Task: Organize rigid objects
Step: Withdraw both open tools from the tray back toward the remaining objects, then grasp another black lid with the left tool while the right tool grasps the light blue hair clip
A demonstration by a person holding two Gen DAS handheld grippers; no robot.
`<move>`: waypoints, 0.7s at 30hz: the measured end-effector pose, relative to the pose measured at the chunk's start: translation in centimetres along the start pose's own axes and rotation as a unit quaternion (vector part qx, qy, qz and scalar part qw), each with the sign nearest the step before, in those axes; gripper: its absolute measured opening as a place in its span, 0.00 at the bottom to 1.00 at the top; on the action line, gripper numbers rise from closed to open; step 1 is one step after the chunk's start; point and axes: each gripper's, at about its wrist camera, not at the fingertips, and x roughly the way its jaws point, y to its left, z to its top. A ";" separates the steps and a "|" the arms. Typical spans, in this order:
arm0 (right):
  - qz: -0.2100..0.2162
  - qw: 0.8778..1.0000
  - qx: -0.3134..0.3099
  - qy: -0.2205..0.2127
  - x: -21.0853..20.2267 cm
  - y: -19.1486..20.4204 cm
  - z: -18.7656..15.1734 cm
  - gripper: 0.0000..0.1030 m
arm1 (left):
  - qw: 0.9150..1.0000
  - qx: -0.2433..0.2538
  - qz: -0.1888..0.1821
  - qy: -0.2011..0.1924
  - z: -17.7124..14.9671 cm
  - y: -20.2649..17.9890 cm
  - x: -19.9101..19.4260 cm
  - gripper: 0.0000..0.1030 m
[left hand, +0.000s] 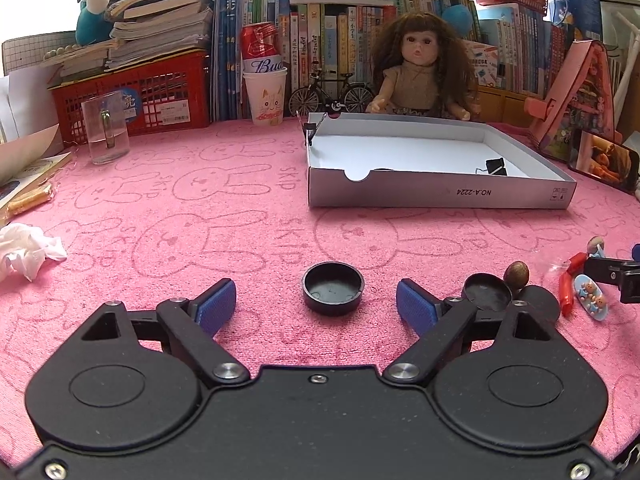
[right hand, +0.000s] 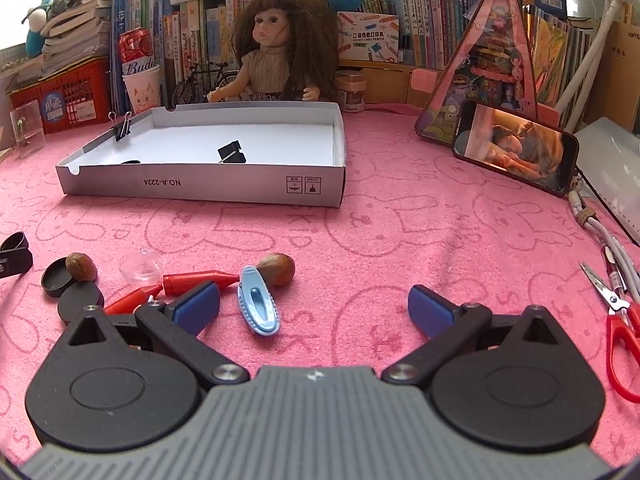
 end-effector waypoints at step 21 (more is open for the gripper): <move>-0.003 1.000 0.001 0.006 0.1 0.0 0.1 1.00 | 1.000 -0.007 0.001 0.004 0.3 0.3 0.0 0.64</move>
